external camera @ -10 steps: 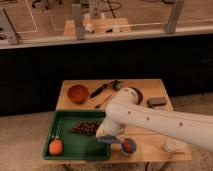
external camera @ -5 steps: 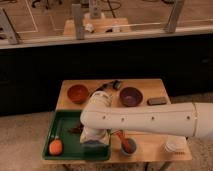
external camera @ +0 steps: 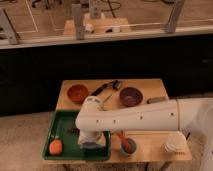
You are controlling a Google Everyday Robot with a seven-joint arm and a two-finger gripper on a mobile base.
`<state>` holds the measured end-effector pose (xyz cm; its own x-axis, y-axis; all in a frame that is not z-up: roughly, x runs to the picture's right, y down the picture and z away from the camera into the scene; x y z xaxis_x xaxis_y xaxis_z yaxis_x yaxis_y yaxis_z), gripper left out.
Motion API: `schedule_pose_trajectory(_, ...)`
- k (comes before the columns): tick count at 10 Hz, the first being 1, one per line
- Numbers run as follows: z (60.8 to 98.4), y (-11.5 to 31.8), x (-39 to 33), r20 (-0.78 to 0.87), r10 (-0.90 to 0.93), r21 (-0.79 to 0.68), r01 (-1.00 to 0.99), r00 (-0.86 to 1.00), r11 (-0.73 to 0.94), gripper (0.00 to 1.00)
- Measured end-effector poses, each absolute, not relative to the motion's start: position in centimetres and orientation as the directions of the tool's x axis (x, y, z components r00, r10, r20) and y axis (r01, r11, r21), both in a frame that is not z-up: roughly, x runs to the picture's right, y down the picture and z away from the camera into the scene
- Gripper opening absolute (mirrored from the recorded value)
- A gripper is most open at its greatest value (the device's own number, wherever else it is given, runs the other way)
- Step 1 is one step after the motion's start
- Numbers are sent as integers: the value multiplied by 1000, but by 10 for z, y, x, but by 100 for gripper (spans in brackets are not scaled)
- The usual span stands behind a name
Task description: Wipe tray with sponge
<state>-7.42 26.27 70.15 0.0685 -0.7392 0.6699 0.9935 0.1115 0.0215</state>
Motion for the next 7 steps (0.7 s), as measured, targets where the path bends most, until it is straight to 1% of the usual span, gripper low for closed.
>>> schedule_pose_trajectory(3, 719, 275, -77, 677, -734, 24, 994, 59, 102, 0)
schedule_pose_trajectory(7, 728, 281, -79, 676, -736, 55, 994, 34, 96, 0)
